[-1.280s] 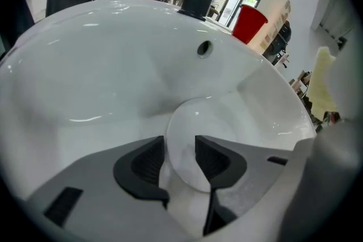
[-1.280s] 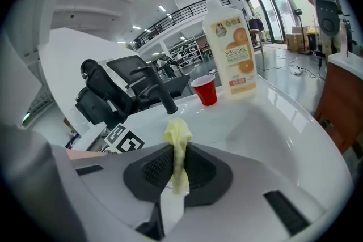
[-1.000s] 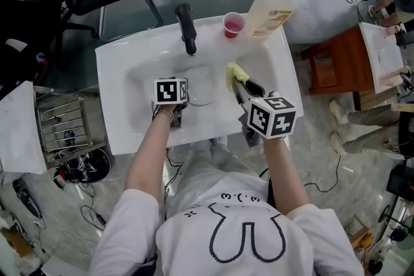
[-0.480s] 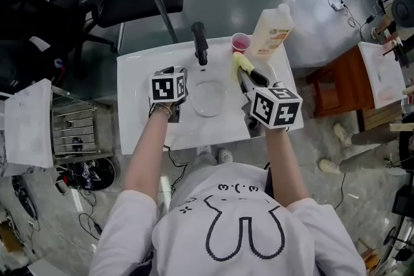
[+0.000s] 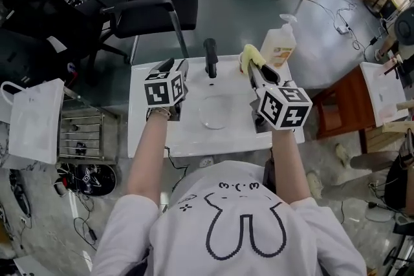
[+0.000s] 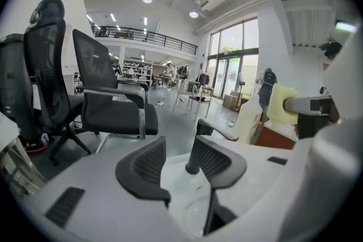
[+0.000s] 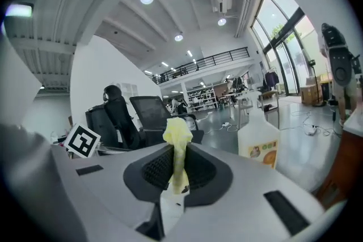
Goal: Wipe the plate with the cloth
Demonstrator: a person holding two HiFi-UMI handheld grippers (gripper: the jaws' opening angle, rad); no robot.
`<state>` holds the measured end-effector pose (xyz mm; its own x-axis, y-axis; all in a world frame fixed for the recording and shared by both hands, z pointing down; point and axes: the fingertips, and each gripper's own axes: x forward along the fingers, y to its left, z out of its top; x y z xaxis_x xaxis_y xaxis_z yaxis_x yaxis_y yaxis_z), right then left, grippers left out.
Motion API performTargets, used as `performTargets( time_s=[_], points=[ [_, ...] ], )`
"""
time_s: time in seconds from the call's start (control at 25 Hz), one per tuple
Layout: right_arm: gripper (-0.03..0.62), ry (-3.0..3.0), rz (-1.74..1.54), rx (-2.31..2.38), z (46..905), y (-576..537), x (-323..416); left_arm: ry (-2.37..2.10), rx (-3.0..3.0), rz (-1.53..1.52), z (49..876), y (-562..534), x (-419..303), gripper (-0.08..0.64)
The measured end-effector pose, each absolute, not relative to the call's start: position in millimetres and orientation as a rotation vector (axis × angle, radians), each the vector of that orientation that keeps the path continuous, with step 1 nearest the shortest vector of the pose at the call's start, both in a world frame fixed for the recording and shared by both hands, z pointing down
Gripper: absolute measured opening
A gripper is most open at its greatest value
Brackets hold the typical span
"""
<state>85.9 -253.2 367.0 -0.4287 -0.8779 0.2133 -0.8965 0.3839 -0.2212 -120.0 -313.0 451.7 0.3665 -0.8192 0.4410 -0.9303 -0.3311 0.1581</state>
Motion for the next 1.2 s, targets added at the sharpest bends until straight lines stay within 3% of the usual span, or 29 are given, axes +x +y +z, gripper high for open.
performTargets(
  time_s=[0.36, 0.84, 1.04, 1.12, 1.2],
  points=[
    [0.051, -2.598, -0.069, 1.663, 286.2, -253.7, 85.3, -1.741, 2.483, 0.06, 334.8, -302.1, -140.1, 0.166],
    [0.051, -2.583, -0.441, 1.697, 223.7, -248.9, 84.2, -2.079, 2.756, -0.086, 235.8, -258.9, -148.6, 0.147],
    [0.051, -2.568, -0.521, 1.712, 208.3, -247.1, 82.7, -2.158, 2.783, 0.003, 229.1, -257.8, -148.1, 0.119],
    [0.051, -2.568, -0.526, 1.719, 205.5, -246.4, 84.2, -2.182, 2.787, -0.015, 224.4, -255.2, -146.9, 0.03],
    [0.051, -2.566, -0.535, 1.72, 204.7, -245.2, 85.2, -2.184, 2.799, -0.044, 219.5, -251.6, -144.9, 0.011]
  ],
)
